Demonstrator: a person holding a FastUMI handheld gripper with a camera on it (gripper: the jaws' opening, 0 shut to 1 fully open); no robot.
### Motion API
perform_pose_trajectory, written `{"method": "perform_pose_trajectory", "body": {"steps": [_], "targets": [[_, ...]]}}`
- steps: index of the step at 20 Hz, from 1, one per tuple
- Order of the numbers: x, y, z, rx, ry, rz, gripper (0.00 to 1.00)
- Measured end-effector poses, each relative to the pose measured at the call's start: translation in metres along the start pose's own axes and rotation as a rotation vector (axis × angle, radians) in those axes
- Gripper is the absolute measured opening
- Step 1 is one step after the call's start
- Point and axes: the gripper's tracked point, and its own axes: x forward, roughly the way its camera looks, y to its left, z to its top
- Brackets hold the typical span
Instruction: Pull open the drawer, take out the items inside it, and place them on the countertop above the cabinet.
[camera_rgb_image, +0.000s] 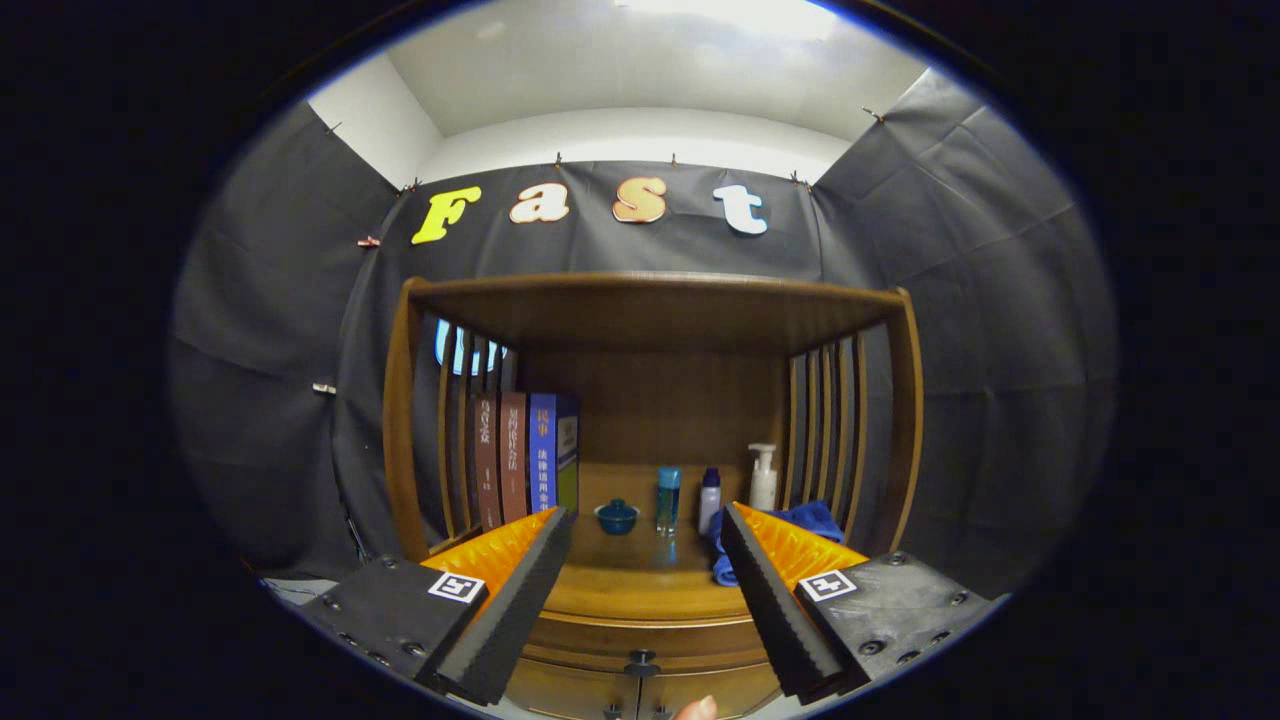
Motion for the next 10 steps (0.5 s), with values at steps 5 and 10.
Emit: {"method": "perform_pose_trajectory", "body": {"steps": [5,10], "targets": [[0.014,-0.006,-0.106,0.003,0.138,-0.035,0.98],[0.021,-0.017,-0.190,0.010,0.248,-0.042,0.99]]}}
